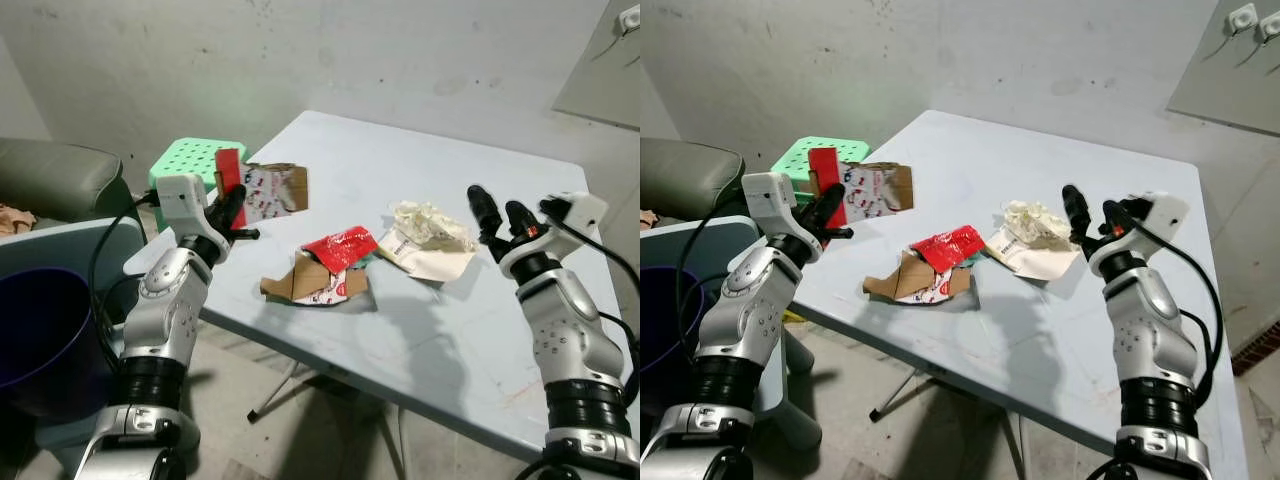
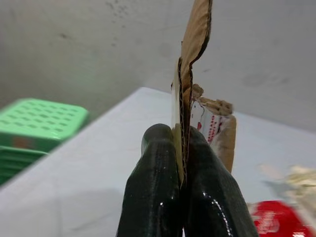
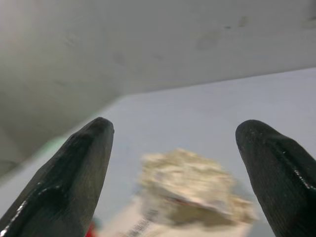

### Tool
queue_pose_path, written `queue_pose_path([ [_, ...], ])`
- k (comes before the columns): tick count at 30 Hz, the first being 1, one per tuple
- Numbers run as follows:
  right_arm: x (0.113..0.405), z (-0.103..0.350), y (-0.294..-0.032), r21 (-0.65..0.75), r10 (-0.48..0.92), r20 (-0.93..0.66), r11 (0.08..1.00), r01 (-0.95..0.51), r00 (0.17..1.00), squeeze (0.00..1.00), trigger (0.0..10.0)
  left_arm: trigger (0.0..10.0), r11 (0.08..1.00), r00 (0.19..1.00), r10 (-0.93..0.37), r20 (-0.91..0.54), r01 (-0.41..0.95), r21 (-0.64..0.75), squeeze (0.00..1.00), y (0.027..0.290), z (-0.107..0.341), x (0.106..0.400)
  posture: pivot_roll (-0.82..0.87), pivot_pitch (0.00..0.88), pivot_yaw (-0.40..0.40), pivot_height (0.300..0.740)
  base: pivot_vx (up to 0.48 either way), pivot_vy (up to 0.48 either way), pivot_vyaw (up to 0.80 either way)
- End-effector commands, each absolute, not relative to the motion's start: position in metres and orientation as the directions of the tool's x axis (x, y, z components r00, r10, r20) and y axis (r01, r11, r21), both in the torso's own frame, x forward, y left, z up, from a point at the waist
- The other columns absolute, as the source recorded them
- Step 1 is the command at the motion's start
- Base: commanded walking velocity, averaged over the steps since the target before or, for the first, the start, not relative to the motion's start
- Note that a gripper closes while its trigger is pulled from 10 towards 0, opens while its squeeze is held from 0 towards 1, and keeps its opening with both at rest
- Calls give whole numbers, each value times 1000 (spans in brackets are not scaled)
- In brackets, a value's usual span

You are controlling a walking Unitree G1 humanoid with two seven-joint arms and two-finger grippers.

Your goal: Picking trash to rubbish bin

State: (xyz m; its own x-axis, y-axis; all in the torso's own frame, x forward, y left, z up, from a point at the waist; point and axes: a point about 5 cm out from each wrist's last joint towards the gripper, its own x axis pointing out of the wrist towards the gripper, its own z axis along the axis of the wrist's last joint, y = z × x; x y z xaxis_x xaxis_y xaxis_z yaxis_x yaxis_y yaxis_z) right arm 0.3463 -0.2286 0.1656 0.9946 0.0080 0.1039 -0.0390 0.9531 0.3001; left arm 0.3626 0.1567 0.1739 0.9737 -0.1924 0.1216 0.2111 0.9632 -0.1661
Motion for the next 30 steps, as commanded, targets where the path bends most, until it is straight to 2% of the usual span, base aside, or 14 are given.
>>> queue_pose_path([
  [1, 345, 155, -222, 227, -19, 67, 974, 3, 998, 0, 10000, 10000, 982, 977, -163, 134, 174, -79, 0, 152, 179, 367, 5, 0, -48, 740, 0, 0, 0],
  [6, 339, 138, -205, 124, -36, 43, 992, 30, 998, 0, 10000, 10000, 994, 985, -110, 137, 109, 14, 0, 146, 171, 366, 6, 0, -46, 740, 0, 0, 0],
  [8, 336, 128, -202, 119, -76, 10, 990, 74, 997, 0, 10000, 10000, 994, 986, -100, 132, 94, 52, 0, 143, 164, 363, 6, 0, -46, 740, 0, 0, 0],
  [13, 327, 117, -187, 89, -58, 6, 994, 57, 998, 0, 10000, 10000, 996, 986, -6, 168, -9, 87, 0, 143, 155, 355, 2, 0, -43, 740, 0, 0, 0],
  [20, 321, 114, -178, 29, -36, 33, 999, 35, 999, 0, 10000, 10000, 998, 983, 13, 181, -25, 65, 0, 143, 152, 353, 2, 0, -43, 740, 0, 0, 0],
  [30, 317, 109, -176, -10, -29, 29, 1000, 29, 999, 0, 10000, 10000, 999, 979, -35, 201, 36, 0, 0, 145, 151, 349, -1, 0, -35, 740, 0, 0, 0],
])
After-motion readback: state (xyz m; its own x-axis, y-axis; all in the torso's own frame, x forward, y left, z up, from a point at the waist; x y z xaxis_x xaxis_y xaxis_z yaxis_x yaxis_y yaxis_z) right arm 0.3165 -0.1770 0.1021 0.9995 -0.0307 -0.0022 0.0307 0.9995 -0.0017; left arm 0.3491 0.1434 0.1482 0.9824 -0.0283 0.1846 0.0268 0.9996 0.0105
